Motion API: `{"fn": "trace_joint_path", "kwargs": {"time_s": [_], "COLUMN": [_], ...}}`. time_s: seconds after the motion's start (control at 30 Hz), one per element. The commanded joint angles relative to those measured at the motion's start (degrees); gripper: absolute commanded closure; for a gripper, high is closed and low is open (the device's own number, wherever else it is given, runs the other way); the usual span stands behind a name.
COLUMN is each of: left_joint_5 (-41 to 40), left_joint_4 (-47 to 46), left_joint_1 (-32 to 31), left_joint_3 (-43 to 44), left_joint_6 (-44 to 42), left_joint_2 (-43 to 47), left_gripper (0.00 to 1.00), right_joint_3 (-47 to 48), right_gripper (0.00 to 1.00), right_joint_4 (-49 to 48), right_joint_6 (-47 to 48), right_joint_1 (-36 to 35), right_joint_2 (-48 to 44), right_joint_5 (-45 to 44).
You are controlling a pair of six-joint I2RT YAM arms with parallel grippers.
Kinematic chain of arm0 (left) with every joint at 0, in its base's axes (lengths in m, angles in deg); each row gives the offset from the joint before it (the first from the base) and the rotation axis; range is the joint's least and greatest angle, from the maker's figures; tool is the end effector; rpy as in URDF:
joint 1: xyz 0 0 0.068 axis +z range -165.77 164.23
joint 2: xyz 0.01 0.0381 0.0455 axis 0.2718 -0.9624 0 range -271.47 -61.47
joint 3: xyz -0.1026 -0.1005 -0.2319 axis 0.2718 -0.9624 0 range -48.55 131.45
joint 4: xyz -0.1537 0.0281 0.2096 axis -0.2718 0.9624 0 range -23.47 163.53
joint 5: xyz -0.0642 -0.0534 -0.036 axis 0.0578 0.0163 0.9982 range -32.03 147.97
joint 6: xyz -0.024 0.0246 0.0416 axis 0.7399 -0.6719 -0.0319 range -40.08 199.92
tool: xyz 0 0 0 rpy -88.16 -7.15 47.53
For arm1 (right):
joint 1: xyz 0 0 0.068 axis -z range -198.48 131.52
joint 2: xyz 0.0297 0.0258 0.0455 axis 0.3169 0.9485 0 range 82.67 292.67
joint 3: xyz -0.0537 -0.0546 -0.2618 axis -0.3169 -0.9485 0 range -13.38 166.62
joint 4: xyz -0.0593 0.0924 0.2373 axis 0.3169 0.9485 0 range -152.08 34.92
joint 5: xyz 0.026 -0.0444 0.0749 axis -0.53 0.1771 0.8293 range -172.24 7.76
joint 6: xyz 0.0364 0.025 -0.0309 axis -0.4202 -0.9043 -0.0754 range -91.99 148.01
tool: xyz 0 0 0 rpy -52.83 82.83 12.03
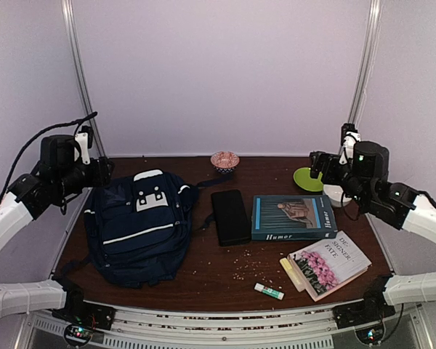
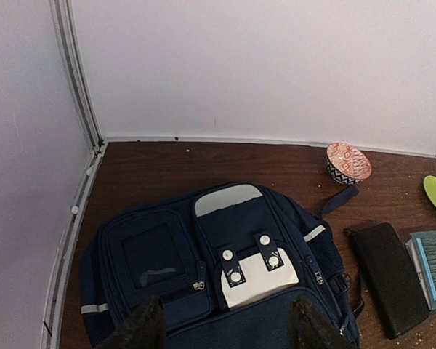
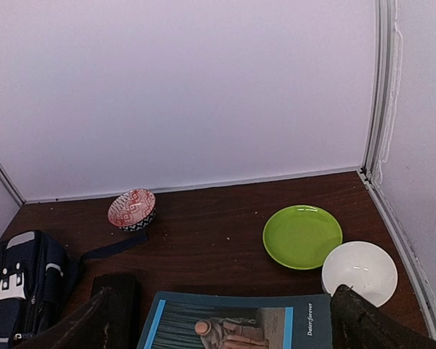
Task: Pack the student bag
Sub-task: Adjust the student bag at the center of the board.
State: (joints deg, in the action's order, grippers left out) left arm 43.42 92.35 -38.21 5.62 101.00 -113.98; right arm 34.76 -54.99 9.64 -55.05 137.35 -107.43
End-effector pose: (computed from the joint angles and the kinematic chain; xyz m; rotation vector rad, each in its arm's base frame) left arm 0.1896 -0.0686 0.3456 -0.1400 1.9810 -0.2404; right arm 0.1863 0.1194 0.3356 0.0270 1.7948 0.2909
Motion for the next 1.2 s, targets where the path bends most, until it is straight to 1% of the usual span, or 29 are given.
{"fn": "trace_joint_path", "kwargs": {"time_s": [0.0,0.13,0.17,0.27,0.33,0.4,0.43,0.5,0.6,0.73,0.83,0.9,1.07,1.17], "left_joint_5": [2.82,2.33,1.81,5.66,5.23,2.2,-0.01,-5.14,-5.97,-4.75,-2.67,-3.94,-3.8,-3.32], "left_joint_4": [-5.41,-6.12,-4.12,0.5,0.8,1.93,3.74,7.28,9.66,9.99,11.05,13.13,13.58,13.61], "left_joint_1": [0.64,0.72,0.71,0.23,-2.28,-6.62,-10.37,-15.61,-20.86,-24.57,-27.1,-29.39,-31.52,-32.95], "left_joint_3": [-2.38,-3.65,-2.73,-1.3,-3.17,-3.75,-3.5,-2.47,-2.79,-5.52,-5.24,-4.37,-5.5,-5.13], "left_joint_6": [-4.01,-3.67,-2.16,2.29,5.2,6.96,7.9,10.22,14.27,16.35,15.54,16.22,18.93,18.39], "left_joint_2": [3.09,4.37,3.8,1.99,3.25,3.97,3.72,2.23,-0.38,-4.31,-7.46,-9.45,-12.63,-15.99], "left_gripper": [0.02,0.02,0.02,0.02,0.02,0.02,0.02,0.02,0.04,0.06,0.06,0.06,0.06,0.06], "right_joint_3": [4.02,3.59,3.12,0.95,-0.85,-2.97,-3.96,-5.85,-7.16,-8.55,-9.52,-10.21,-11.52,-11.86], "right_gripper": [0.01,0.03,0.03,0.05,0.05,0.05,0.05,0.06,0.06,0.06,0.06,0.07,0.07,0.06], "right_joint_4": [5.96,7.11,7.31,7.26,7.23,5.96,5.18,3.58,1.36,-1.46,-3.37,-4.45,-5.29,-5.75], "right_joint_6": [1.29,-2.1,-3.3,-5.54,-7.18,-8.98,-9.78,-11.01,-12.88,-13.92,-14.73,-15.13,-15.44,-15.73], "right_joint_1": [0.38,-0.2,-0.69,-4.0,-6.86,-8.95,-9.91,-11.55,-13.83,-16.68,-18.38,-19.41,-21.03,-21.14], "right_joint_2": [-0.19,-1.78,-2.16,-2.43,-2.23,-1.65,-1.23,0.05,2.56,5.98,7.66,8.47,8.96,9.48], "right_joint_5": [6.75,9.19,9.84,10.99,9.54,9.04,9.09,9.12,9.78,10.4,11.81,13.12,12.74,12.43]}}
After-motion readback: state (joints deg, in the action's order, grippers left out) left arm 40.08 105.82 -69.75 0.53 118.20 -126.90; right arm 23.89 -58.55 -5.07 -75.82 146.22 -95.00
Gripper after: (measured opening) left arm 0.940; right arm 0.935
